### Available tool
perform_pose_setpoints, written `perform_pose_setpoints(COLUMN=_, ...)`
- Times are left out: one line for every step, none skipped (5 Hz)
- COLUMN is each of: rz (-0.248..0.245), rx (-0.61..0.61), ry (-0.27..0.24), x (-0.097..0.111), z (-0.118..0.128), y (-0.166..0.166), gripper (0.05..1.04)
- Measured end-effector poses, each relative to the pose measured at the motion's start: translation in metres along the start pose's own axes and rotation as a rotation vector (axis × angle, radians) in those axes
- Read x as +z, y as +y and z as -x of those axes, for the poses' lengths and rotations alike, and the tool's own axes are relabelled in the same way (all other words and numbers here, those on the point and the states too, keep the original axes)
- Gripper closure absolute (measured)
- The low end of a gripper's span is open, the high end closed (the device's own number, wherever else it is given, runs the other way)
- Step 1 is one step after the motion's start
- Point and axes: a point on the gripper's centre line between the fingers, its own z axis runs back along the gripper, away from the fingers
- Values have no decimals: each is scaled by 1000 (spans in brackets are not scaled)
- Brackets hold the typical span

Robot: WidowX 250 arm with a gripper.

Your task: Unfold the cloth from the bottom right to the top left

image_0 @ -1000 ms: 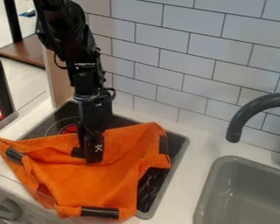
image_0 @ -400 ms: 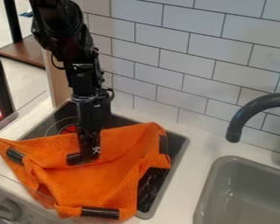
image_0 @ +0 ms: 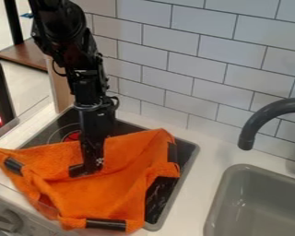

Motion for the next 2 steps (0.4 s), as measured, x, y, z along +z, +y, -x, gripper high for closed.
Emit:
perform_pose_setpoints(rz=-28, rx=8, ry=-14, x=19, z=5, y=0, gripper=1031)
perform_pose_setpoints(rz=-59, rx=33, ry=-46, x=33, z=8, y=10, gripper=1032)
